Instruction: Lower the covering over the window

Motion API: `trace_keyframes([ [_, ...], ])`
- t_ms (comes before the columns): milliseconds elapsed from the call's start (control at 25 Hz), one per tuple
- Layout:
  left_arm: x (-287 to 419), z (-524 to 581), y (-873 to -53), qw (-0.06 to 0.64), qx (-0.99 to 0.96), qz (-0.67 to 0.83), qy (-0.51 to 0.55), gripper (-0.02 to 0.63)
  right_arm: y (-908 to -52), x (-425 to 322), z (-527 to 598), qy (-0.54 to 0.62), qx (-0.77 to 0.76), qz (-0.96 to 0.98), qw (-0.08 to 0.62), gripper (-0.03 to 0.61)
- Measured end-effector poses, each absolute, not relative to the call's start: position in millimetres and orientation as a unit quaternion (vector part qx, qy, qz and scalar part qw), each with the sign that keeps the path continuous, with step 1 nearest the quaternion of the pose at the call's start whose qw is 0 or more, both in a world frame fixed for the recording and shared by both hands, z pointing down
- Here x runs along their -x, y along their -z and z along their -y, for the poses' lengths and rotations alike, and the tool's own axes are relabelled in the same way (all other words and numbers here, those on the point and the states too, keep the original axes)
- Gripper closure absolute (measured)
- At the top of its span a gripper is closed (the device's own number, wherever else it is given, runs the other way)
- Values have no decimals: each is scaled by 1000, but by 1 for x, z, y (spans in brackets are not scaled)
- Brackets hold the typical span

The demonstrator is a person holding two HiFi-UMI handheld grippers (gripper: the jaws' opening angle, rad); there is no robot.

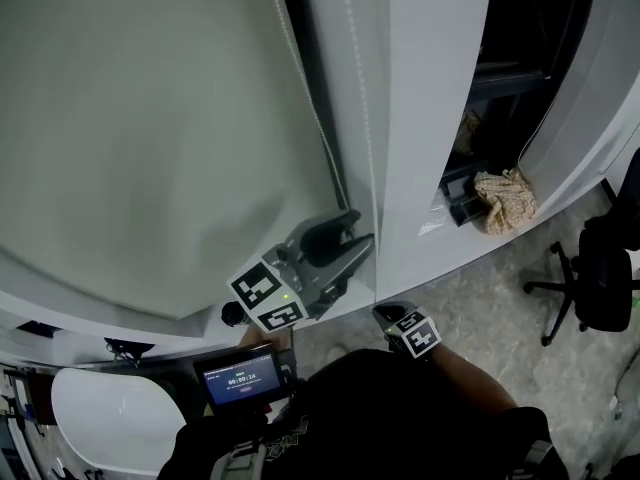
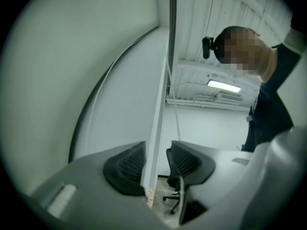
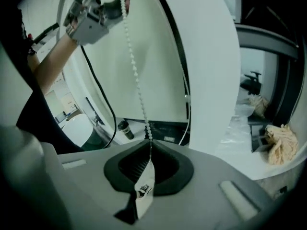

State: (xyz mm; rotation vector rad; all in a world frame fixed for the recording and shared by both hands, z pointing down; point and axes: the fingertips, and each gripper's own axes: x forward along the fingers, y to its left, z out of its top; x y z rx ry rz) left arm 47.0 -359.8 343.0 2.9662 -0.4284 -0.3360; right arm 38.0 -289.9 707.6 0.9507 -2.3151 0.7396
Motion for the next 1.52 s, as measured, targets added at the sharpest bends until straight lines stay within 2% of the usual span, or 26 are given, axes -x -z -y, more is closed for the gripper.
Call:
trace_keyframes([
  [160,-54,339,-303,40,-981,106,156,454,-715,-39,286,-288,-344,851,272,563],
  [280,-59,322,-290,35,-983,64,167,413,-712,-37,289,-289,-343,854,264,563],
  [360,-58,329,-290,24,-982,92,161,414,-713,-34,287,-287,-336,857,265,563],
  [400,-55,335,-290,20,-980,113,160,437,-713,-31,285,-286,-332,859,266,563],
  [440,-52,339,-290,21,-979,126,161,537,-713,-28,285,-285,-328,860,267,563],
  [480,-50,343,-290,26,-978,131,161,600,-713,-25,285,-285,-325,861,268,563],
  [720,-25,370,-296,22,-965,197,171,611,-718,-42,297,-281,-364,847,267,556],
  [800,-15,382,-308,34,-963,217,153,612,-707,-58,306,-279,-404,840,233,554],
  [1000,-21,395,-415,39,-962,269,13,612,-626,-97,334,-242,-486,838,62,501],
  [1200,-24,388,-488,117,-953,281,-11,612,-543,-118,341,-223,-501,832,-82,509],
  [1280,-29,385,-496,122,-952,280,-19,612,-525,-119,344,-212,-500,835,-95,518],
  [1440,-39,386,-515,91,-949,292,-76,612,-500,-110,346,-191,-488,845,-106,526],
  [1520,-41,387,-531,122,-946,290,-83,612,-491,-105,344,-181,-480,851,-111,528],
])
